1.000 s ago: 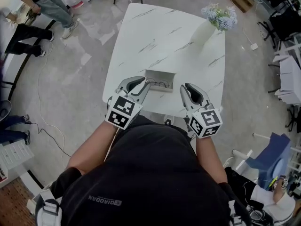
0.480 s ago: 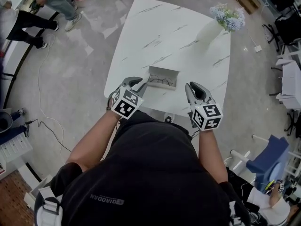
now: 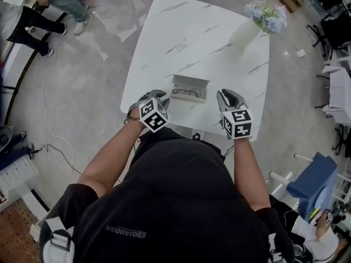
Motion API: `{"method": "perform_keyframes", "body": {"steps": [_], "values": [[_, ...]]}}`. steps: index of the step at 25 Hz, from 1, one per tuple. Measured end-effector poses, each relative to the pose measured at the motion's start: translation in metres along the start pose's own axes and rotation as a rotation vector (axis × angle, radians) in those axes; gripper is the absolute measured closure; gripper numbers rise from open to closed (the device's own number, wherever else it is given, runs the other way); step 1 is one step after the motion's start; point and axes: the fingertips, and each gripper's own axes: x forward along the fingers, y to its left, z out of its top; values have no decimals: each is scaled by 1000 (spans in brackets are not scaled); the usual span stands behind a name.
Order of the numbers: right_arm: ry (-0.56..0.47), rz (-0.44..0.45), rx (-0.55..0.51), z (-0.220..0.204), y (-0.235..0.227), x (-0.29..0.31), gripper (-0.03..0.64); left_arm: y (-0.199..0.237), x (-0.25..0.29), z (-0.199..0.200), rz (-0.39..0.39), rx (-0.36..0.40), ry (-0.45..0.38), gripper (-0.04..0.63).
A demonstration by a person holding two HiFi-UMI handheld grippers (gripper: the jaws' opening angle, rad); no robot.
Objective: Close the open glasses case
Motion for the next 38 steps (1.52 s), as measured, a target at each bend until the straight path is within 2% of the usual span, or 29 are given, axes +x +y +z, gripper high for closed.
{"method": "perform_keyframes", "body": {"steps": [5, 11, 20, 38], "values": [[54, -4, -94, -4, -1, 17, 552, -1, 16, -4, -41, -4, 27, 511], [106, 12, -109, -9, 0, 37, 552, -3, 28, -10, -75, -39, 54, 511], [167, 21, -151, -19, -9, 61, 554, -2, 39, -10, -70, -12, 70, 511], [239, 47, -220, -14, 0, 85, 554, -6, 42, -10, -76, -45, 64, 515]]}}
